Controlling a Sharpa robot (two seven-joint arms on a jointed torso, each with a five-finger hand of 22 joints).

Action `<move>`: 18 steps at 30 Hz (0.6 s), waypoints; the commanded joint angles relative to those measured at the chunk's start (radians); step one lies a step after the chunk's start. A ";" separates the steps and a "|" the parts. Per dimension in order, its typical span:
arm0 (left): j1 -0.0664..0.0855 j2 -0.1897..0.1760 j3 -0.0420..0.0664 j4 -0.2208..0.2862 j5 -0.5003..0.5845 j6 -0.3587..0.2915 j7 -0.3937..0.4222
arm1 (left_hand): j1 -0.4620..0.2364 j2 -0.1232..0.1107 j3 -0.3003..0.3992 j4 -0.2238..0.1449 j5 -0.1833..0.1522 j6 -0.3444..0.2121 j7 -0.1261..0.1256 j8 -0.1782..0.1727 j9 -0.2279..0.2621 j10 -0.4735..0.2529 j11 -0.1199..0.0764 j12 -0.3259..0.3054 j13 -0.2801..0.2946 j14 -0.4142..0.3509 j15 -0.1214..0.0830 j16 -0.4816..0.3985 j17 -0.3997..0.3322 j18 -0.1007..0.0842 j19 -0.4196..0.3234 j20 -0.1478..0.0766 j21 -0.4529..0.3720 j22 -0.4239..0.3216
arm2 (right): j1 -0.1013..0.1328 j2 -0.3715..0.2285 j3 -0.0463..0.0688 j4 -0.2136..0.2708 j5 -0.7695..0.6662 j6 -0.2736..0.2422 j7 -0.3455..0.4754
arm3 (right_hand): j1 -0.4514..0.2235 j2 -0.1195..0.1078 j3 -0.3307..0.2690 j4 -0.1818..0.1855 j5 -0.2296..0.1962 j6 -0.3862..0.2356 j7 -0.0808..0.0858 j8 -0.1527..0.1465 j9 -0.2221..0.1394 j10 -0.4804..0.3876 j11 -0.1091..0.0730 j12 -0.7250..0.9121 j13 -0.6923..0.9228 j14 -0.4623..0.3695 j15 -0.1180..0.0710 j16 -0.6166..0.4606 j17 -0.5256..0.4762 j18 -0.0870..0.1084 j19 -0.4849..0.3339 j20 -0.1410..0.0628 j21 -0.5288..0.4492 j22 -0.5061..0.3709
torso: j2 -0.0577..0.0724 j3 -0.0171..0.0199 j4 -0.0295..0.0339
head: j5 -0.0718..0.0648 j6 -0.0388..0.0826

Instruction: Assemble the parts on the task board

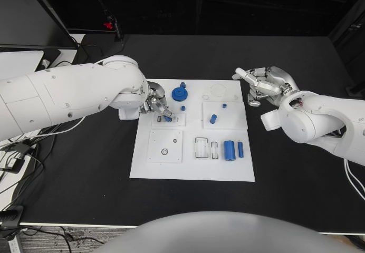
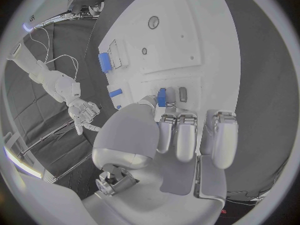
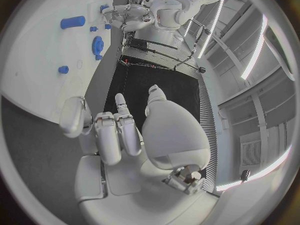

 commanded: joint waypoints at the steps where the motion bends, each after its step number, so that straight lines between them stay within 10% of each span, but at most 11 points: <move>1: -0.012 0.003 -0.009 -0.002 -0.008 0.034 -0.012 | -0.011 -0.002 -0.006 0.000 -0.007 -0.016 -0.008 -0.006 0.001 0.110 0.004 0.004 0.263 0.105 0.006 0.001 0.263 -0.006 0.104 0.000 0.003 0.263 | 0.001 -0.001 0.000 0.003 0.002 0.001 0.005 | -0.003 0.004 -0.005 0.000 0.006 -0.007 -0.002 0.003 0.001 0.104 0.006 0.003 0.263 0.104 0.007 0.002 0.263 0.004 -0.005 0.001 -0.003 0.058 | 0.001 0.0002 -0.0006 | -0.001 0.000; 18: -0.013 0.009 -0.009 -0.007 -0.008 0.037 -0.008 | -0.060 0.003 -0.037 0.001 -0.033 -0.014 -0.006 -0.016 0.003 0.110 0.006 0.004 0.263 0.105 0.007 0.001 0.263 -0.006 0.104 -0.002 0.003 0.263 | 0.001 -0.001 0.000 0.004 0.002 0.001 0.004 | -0.003 0.004 -0.005 0.000 0.006 -0.007 -0.002 0.003 0.001 0.104 0.006 0.003 0.263 0.104 0.007 0.002 0.263 0.004 -0.005 0.001 -0.003 0.058 | 0.001 0.0000 0.0002 | -0.002 0.000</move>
